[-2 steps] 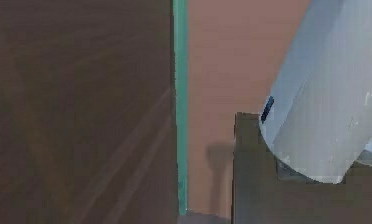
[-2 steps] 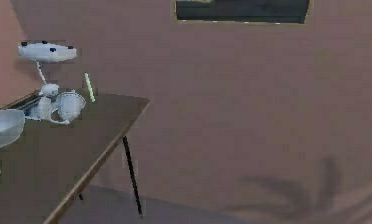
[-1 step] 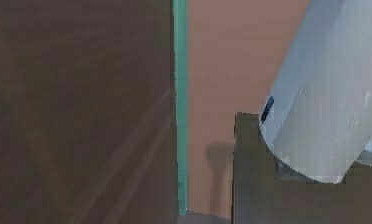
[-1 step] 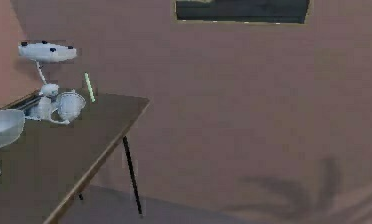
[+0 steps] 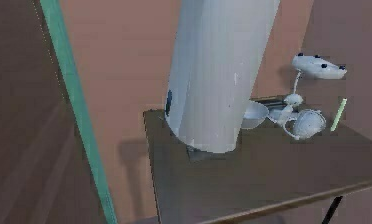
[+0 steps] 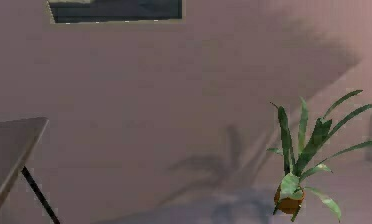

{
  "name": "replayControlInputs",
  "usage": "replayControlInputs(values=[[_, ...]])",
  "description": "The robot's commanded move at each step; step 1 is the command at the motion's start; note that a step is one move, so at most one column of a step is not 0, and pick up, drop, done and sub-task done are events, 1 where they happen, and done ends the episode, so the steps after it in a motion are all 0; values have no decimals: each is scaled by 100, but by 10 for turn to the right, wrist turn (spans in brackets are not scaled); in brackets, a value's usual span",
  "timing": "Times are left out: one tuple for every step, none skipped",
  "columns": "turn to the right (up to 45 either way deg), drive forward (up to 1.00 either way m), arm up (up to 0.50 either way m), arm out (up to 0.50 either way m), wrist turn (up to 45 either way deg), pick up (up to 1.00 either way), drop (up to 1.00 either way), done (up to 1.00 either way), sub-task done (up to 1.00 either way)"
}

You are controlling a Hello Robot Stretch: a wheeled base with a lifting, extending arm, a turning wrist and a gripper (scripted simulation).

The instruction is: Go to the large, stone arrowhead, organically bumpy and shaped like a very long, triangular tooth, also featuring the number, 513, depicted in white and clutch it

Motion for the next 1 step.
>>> replayControlInputs(values=[[0, 10, 0, 0, 0, 0, 0, 0, 0]])
